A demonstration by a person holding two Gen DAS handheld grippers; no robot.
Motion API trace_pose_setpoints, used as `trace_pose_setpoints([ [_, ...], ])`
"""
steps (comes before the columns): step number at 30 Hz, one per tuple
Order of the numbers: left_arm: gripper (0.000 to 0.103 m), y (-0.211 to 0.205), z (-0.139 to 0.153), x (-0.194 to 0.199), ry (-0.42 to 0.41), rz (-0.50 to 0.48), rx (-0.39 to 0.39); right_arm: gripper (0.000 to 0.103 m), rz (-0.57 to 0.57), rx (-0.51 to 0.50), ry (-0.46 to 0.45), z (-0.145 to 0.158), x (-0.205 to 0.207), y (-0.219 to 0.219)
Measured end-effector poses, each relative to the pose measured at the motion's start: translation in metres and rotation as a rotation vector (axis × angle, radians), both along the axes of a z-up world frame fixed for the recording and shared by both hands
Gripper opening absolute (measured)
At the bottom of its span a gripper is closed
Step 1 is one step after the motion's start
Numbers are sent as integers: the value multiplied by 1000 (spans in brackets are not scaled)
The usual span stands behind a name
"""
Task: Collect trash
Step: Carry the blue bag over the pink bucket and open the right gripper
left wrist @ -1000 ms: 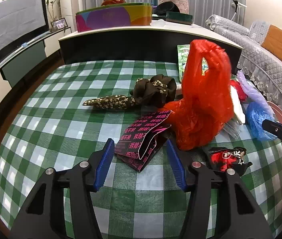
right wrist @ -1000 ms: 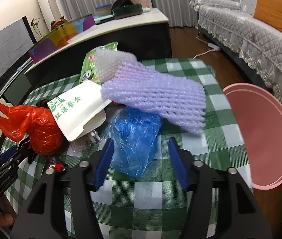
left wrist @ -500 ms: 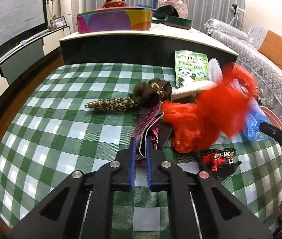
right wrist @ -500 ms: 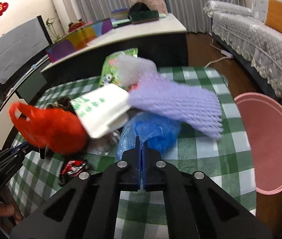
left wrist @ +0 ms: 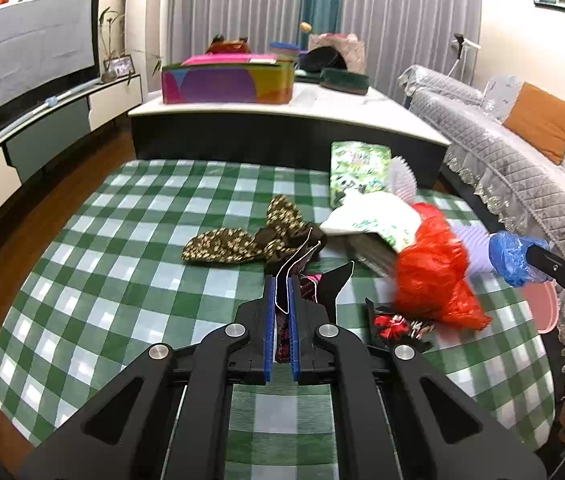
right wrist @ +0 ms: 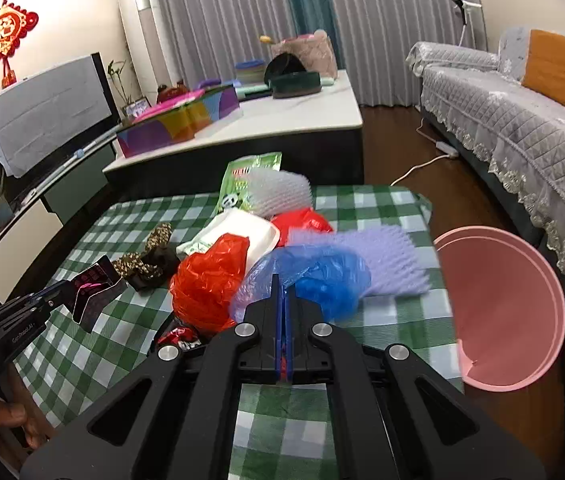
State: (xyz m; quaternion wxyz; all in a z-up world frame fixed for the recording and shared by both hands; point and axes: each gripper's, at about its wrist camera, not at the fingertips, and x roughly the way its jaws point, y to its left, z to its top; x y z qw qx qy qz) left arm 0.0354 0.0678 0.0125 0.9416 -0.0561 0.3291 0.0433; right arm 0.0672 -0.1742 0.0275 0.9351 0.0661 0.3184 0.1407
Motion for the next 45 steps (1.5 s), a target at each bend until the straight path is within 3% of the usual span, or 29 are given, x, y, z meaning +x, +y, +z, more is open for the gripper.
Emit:
trace_pose_setpoints([
  [18, 6, -63, 35, -17, -90, -163, -13, 1, -72, -1, -100, 46, -38, -62],
  [33, 6, -166, 54, 25, -113, -344, -39, 1, -185, -57, -144, 82, -8, -158],
  [38, 6, -202, 51, 48, -104, -386, -44, 1, -250, -69, -165, 71, 7, -195],
  [45, 6, -242, 39, 80, -78, -419, -51, 1, -299, -28, -101, 42, 33, -225],
])
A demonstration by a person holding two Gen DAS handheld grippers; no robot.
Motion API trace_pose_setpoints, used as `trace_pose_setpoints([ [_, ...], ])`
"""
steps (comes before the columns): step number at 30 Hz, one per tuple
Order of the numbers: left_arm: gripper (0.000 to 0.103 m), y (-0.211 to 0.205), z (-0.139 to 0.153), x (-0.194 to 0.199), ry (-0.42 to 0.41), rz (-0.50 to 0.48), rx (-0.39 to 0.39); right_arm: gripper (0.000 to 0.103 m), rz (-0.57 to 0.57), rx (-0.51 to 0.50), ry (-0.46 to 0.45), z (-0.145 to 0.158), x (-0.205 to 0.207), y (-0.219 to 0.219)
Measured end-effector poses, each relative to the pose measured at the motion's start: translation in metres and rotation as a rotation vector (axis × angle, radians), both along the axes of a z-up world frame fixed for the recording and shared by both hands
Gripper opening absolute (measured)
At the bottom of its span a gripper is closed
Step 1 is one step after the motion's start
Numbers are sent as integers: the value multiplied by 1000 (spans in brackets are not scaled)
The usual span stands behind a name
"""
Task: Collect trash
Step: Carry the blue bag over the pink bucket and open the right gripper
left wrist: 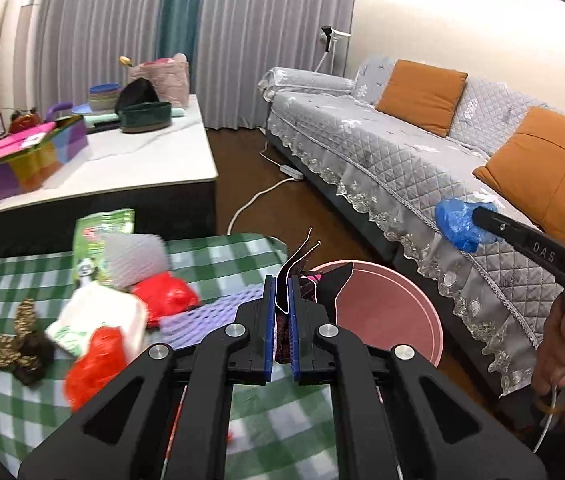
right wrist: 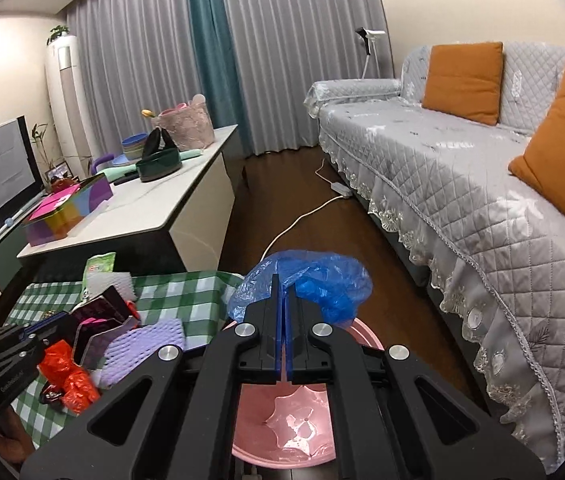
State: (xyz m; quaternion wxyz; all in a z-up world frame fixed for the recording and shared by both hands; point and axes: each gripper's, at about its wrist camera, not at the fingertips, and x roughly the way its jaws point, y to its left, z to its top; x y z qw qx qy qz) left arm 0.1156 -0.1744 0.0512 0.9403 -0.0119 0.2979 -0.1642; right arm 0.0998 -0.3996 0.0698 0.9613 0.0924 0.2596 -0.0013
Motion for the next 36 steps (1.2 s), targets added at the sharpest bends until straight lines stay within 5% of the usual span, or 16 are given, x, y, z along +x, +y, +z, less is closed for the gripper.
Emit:
trace_pose_setpoints([
  [24, 6, -78, -21, 61, 50, -119, -11, 1, -23, 3, 88, -37, 28, -17],
  [27, 13, -80, -23, 65, 66, -150, -13, 13, -37, -15, 96, -38, 29, -16],
  [29, 44, -79, -24, 66, 71, -148, -16, 44, -55, -20, 87, -38, 27, -18],
  [30, 48, -77, -23, 65, 69, -143, -18, 60, -67, -26, 78, -37, 26, -18],
  [36, 55, -66, -18, 55, 42, -134, -25, 67, -95, -50, 48, -31, 22, -17],
])
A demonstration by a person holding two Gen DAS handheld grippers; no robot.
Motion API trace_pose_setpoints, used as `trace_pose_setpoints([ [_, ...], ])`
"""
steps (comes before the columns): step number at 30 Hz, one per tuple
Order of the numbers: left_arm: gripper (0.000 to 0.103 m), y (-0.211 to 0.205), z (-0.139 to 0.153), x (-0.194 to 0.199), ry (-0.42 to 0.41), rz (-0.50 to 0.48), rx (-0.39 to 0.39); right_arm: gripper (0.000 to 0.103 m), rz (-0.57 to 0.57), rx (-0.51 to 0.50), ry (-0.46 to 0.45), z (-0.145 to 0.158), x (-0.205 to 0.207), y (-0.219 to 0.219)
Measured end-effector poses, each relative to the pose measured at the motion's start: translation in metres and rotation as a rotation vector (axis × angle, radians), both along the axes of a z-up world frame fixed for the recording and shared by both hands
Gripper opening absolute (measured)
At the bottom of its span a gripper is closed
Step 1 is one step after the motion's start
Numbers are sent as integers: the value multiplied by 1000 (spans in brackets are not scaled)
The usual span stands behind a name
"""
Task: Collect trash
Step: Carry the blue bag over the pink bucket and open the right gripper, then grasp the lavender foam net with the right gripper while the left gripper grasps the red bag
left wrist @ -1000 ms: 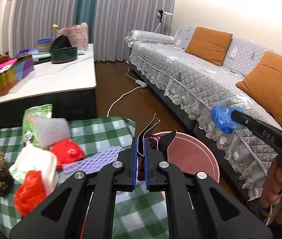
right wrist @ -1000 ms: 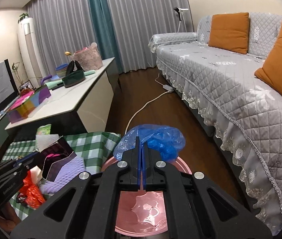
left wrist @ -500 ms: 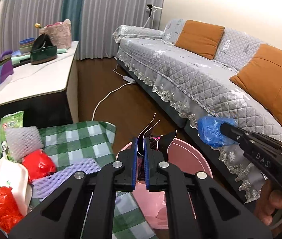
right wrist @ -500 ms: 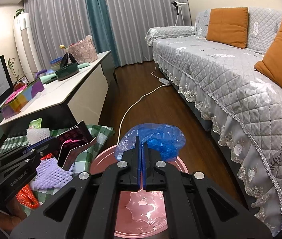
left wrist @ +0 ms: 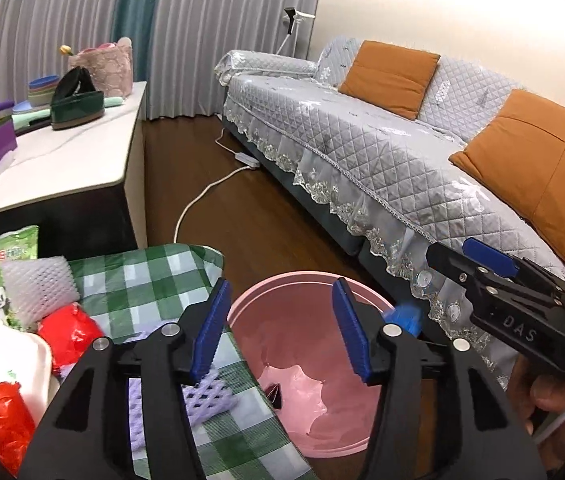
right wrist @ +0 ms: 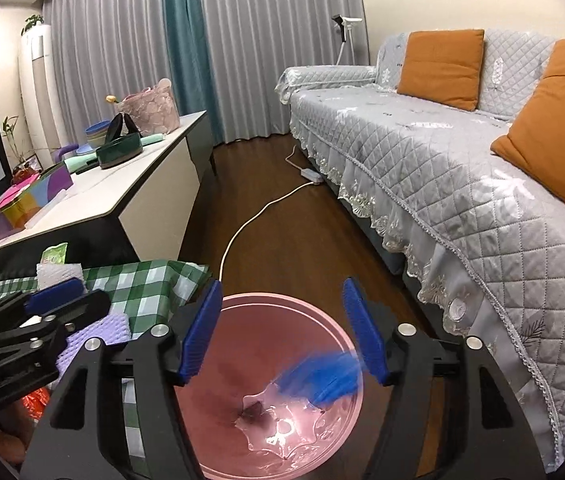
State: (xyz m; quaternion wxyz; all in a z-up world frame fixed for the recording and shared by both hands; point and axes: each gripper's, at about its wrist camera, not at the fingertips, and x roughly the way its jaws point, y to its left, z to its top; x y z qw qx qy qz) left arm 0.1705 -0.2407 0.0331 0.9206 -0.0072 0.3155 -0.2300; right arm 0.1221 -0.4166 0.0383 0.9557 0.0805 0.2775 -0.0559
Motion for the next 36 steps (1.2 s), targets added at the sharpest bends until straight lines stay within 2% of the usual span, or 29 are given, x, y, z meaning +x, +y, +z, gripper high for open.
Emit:
trace_pose_setpoints([
  [4, 58, 11, 8, -12, -42, 23, 2, 76, -15, 4, -37, 5, -5, -1],
  [14, 58, 52, 34, -55, -140, 68, 5, 76, 11, 9, -95, 22, -17, 19],
  [18, 58, 75, 43, -74, -144, 83, 0, 73, 67, 41, -92, 27, -22, 39],
  [23, 58, 113, 53, -100, -174, 128, 31, 69, 151, 63, -115, 37, -31, 71],
  [30, 58, 172, 52, -122, -167, 215, 55, 64, 257, 50, -103, 37, -31, 121],
  [36, 58, 199, 28, -118, -140, 281, 47, 64, 278, 58, -33, 14, -13, 135],
])
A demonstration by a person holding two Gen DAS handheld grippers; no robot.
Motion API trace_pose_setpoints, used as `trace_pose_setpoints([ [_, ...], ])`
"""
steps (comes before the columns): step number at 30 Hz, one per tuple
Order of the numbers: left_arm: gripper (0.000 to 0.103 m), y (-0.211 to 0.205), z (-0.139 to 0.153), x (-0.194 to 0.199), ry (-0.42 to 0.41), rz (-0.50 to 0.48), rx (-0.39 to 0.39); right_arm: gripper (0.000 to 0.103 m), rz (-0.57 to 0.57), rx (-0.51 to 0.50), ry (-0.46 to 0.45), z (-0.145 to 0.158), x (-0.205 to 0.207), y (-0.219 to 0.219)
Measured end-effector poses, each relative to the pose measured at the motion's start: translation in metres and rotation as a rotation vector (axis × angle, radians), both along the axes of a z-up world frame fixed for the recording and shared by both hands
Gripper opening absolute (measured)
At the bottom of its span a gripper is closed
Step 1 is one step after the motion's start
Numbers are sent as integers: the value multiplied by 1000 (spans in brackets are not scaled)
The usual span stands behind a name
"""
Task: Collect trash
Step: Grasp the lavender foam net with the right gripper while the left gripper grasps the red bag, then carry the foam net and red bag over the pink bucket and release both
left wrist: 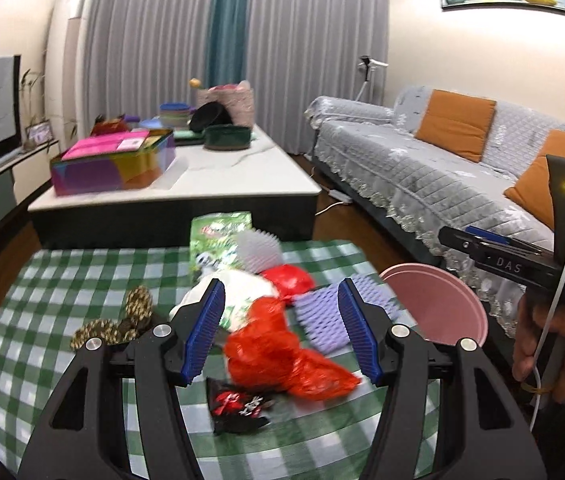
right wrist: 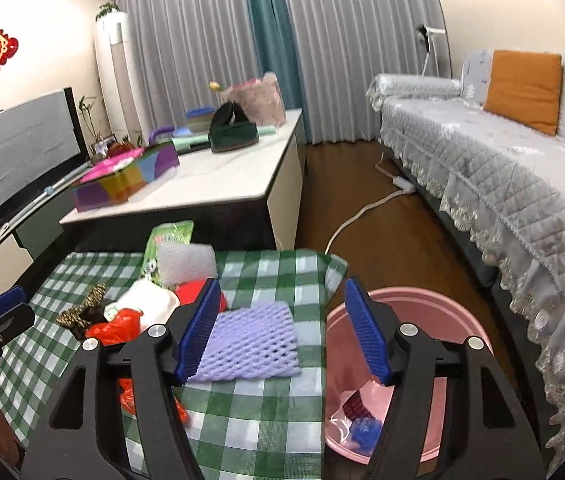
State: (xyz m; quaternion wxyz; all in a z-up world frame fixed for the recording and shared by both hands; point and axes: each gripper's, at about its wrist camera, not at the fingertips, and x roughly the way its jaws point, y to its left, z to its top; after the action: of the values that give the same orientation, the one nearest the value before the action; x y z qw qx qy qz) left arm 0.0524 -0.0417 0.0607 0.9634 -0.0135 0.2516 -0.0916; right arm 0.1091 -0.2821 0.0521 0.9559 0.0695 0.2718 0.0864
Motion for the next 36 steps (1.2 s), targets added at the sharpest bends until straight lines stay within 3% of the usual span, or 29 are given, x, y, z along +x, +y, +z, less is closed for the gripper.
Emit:
trace_pose_setpoints([
  [7, 58, 8, -40, 26, 66, 27, -14, 56, 7, -8, 108, -43, 29, 4],
  [18, 59, 9, -79, 53, 161, 36, -30, 53, 53, 0, 267, -101, 71, 23],
  [25, 59, 9, -82, 55, 165, 21, -56, 44, 73, -2, 314, -111, 77, 29],
  [32, 59, 6, -84, 58, 173, -2, -61, 15, 120, -6, 310, -108, 73, 37],
  [36, 48, 4, -83, 57, 174, -15, -60, 12, 130, 11, 280, -97, 68, 35],
])
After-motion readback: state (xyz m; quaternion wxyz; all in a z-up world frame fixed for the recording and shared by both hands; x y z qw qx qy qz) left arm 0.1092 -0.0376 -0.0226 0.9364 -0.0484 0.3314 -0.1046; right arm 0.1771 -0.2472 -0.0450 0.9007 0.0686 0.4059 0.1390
